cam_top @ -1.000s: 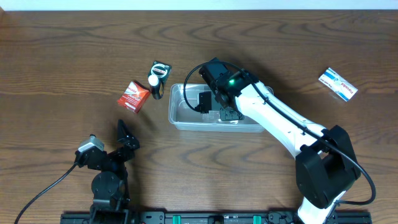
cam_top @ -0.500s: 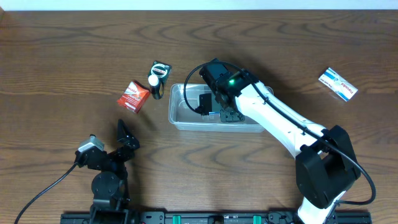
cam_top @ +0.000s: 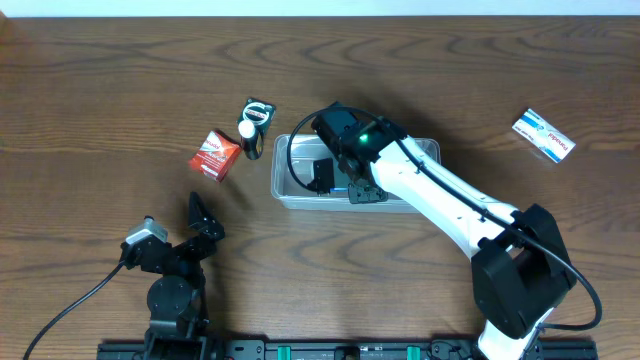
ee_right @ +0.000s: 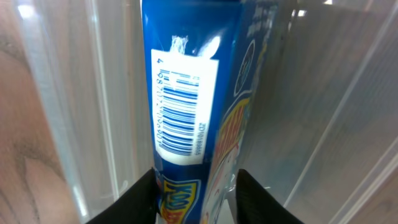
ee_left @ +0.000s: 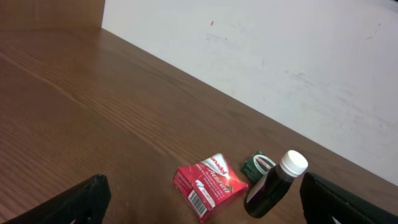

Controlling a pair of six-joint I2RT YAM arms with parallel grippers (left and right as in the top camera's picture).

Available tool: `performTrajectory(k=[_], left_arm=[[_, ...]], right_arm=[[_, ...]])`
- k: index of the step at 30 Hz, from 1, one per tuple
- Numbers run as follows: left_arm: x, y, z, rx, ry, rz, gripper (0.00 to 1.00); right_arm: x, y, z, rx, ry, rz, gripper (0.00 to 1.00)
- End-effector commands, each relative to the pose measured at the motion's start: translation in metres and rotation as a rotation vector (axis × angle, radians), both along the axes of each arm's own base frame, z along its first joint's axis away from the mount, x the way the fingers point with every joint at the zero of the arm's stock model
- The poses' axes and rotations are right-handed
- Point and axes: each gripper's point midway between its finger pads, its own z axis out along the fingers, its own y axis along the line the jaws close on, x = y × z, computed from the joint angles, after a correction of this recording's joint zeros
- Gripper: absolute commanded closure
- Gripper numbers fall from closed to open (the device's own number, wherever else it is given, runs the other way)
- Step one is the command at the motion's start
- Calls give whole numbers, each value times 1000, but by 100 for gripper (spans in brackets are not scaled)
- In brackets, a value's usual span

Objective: Pack container
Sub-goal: 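Lay the blue box flat in the container and open the right gripper, then move the right gripper to the white Panadol Optizorb box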

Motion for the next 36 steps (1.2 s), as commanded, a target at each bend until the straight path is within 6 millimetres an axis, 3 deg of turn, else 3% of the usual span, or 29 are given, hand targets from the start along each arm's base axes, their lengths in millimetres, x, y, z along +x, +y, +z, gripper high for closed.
performTrajectory(k=[1,4,7,11,13,15,16,19,23,28,32,36], left_arm=[[-2,5,-16,23,51,23,2],[-2,5,-16,23,51,23,2],[-2,5,-16,23,51,23,2],[-2,5,-16,23,51,23,2],[-2,5,-16,23,51,23,2],[-2,5,-16,23,51,23,2],[-2,5,-16,23,51,23,2],[-2,5,-16,23,51,23,2],[-2,5,-16,23,51,23,2],[-2,5,-16,23,51,23,2],[-2,5,-16,23,51,23,2],[-2,5,-16,23,51,23,2]], right_arm=[[-5,5,15,22,-29,6,58],[-6,7,25,34,-54,3,55],[-1,10,47,79,-112,-14,52],[13,18,102,201,-237,-47,40],[24,20,135,289,-319,-101,27],[41,10,174,395,-415,-204,6],[49,3,188,443,-452,-266,1],[69,-26,221,615,-496,-476,1],[75,-61,226,742,-424,-662,1],[94,-130,218,755,-440,-944,1],[110,-197,202,762,-462,-1222,1],[118,-259,170,738,-443,-1501,1]])
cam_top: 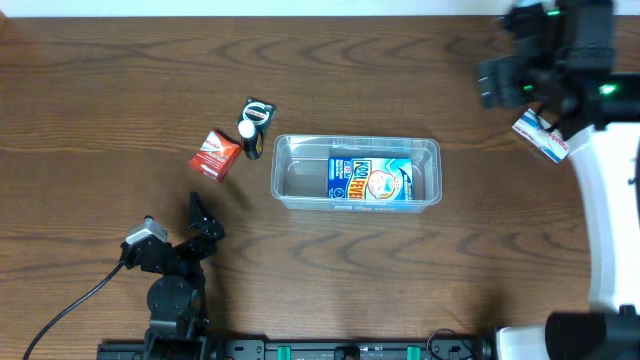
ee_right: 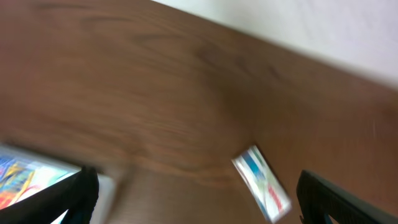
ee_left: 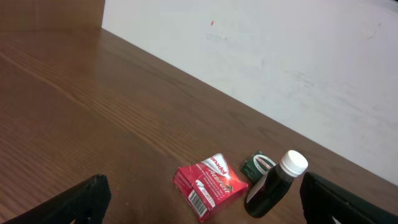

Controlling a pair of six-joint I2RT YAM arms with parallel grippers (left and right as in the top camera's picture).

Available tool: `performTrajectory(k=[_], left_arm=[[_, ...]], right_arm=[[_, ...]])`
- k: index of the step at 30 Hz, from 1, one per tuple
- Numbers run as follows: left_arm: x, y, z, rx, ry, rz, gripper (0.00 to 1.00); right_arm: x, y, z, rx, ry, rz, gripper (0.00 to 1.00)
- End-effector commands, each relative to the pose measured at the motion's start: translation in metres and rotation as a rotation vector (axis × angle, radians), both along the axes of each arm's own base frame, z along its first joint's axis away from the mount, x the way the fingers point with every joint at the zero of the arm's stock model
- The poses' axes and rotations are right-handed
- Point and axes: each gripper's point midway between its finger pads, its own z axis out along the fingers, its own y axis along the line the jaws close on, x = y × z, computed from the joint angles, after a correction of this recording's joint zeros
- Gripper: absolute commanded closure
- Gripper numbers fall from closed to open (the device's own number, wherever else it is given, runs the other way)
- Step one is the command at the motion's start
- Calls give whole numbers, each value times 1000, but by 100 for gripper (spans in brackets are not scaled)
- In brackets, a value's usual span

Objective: Pack container
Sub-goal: 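Move the right gripper to the white Panadol Optizorb box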

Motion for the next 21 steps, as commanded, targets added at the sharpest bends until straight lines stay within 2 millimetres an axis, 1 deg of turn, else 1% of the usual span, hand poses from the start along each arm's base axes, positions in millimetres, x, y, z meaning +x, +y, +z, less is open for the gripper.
performTrajectory(k=[1,2,4,8,9,12,16,18,21], left_arm=[[-2,5,-16,23,51,23,2],[-2,5,-16,23,51,23,2],[-2,5,-16,23,51,23,2],[-2,5,-16,23,51,23,2],[-2,5,-16,23,51,23,2],[-2,5,-16,23,51,23,2],[-2,5,-16,23,51,23,2],[-2,5,-16,23,51,23,2],[-2,5,-16,23,51,23,2]], right_arm=[[4,-41,-33,131,79,-232,1],[4,-53,-43,157,105,-292,1],[5,-72,-64,185,150,-369,1],[9,-96,-105,179,239,-397,1],[11,-100,-116,162,263,-378,1],[18,-107,-142,100,306,-287,1],[24,-111,-177,-11,372,-94,1],[25,-112,-191,-48,400,-20,3],[26,-118,-208,-71,425,26,3]])
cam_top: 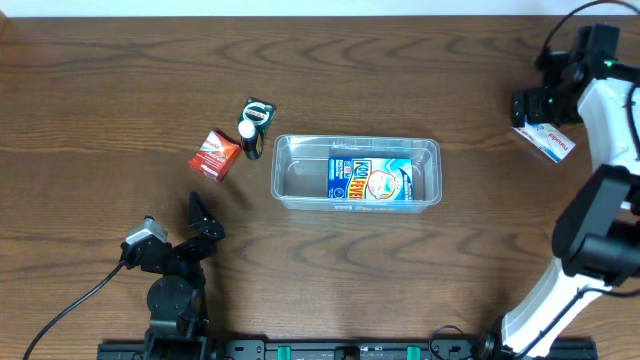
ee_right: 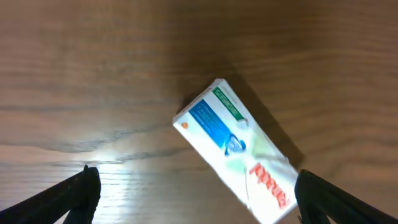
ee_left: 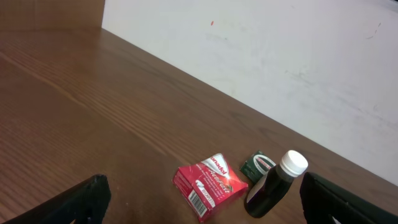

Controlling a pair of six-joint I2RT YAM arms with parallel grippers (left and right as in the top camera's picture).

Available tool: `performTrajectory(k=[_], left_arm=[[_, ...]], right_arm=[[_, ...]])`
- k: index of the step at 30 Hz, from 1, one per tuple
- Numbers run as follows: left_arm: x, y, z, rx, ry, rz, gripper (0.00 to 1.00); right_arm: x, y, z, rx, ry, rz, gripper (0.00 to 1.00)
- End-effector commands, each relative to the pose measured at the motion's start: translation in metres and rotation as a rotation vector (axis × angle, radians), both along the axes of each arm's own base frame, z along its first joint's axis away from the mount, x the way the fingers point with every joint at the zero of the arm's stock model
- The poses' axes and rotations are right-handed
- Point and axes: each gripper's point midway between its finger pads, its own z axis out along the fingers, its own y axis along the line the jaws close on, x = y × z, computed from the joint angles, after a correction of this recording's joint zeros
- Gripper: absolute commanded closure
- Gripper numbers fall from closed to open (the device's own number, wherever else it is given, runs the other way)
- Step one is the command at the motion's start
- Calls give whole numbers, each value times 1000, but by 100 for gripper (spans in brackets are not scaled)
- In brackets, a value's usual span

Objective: Pack container
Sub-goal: 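Move the right gripper to the white Panadol Optizorb box, then grasp the white Panadol box with the right gripper and lift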

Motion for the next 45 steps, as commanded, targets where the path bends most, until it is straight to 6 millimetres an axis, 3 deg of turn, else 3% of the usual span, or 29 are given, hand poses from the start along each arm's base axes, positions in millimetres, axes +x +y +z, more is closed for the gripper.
performTrajectory(k=[1,14,26,37,45], left_arm=[[-2,5,-16,23,51,23,2],[-2,5,-16,23,51,23,2],[-2,5,-16,23,51,23,2],[-2,5,-16,23,51,23,2],[-2,5,-16,23,51,23,2]], right_arm=[[-1,-11,-17,-39,35,139,3],[-6,-39,-32,35,9,148,1],[-23,-31,-56,93,36,182,5],[-16,-34,-60,56,9,245,8],[-19,-33,-84,70,45,272,15]])
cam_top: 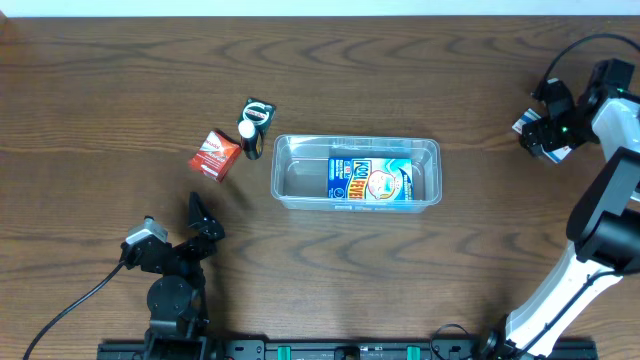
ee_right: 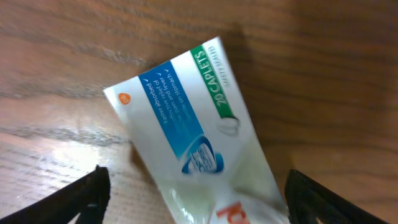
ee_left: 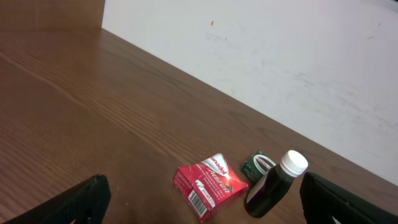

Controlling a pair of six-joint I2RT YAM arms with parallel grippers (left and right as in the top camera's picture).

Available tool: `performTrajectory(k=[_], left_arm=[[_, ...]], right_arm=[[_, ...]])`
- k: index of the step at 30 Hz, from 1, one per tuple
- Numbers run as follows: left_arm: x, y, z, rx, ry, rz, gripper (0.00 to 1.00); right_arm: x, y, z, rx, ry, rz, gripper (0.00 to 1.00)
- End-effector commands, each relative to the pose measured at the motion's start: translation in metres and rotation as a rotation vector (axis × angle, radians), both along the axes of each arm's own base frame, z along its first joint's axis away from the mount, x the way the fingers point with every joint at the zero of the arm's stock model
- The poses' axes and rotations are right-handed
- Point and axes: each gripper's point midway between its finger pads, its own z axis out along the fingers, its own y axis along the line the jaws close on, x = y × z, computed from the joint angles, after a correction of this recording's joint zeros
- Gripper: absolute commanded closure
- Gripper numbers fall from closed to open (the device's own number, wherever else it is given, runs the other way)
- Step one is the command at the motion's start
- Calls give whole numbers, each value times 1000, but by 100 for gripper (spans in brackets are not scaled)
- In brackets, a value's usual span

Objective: Pack container
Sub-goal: 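Grasp the white Panadol box with the right gripper and lift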

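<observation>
A clear plastic container (cam_top: 300, 178) stands mid-table with a blue Kool Fever box (cam_top: 370, 180) lying in its right half. At the far right lies a white and blue caplets box (ee_right: 193, 130), mostly covered in the overhead view by my right gripper (cam_top: 545, 135). That gripper (ee_right: 198, 199) is open, low over the box, with one finger on either side of it. My left gripper (ee_left: 205, 205) is open and empty near the front left (cam_top: 200, 225). Beyond it lie a red box (ee_left: 210, 183), a dark bottle with a white cap (ee_left: 273, 183) and a green packet (ee_left: 258, 165).
The red box (cam_top: 214, 154), bottle (cam_top: 248, 137) and green packet (cam_top: 259, 110) cluster just left of the container's left end. A white wall runs along the table's back edge. The caplets box lies close to the table's right edge.
My right gripper has come down closer to the caplets box, which now fills the space between its open fingers. The left arm and the other items have not moved.
First my right gripper was inside the container with the blue Kool Fever box between its fingers. Then the box lay in the container and the gripper was open at the back right. It then stood above the caplets box, and now sits low over it.
</observation>
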Motion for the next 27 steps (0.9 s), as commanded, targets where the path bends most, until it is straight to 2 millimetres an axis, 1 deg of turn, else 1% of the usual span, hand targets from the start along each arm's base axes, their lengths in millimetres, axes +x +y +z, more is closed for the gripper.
performTrajectory(k=[1,4,8,15,18,20,21,24,27], left_arm=[[-2,5,-16,23,51,23,2],[-2,5,-16,23,51,23,2],[-2,5,-16,23,51,23,2],[-2,5,-16,23,51,23,2],[-2,5,-16,23,51,23,2],[-2,5,-16,23,51,23,2],[-2,5,-16,23,51,23,2],[-2,5,-16,23,51,23,2],[-2,5,-16,23,51,23,2]], right_arm=[[-5,3,-18,26,30,17,17],[-1,2,-17,28,15,-4,27],[0,1,-16,37,12,-43,45],[0,1,-16,81,19,-183,60],[0,1,-15,110,26,-272,62],[0,3,-11,126,29,-319,61],[2,6,-2,136,25,-347,58],[7,16,22,142,2,-336,58],[16,34,58,151,-60,-290,59]])
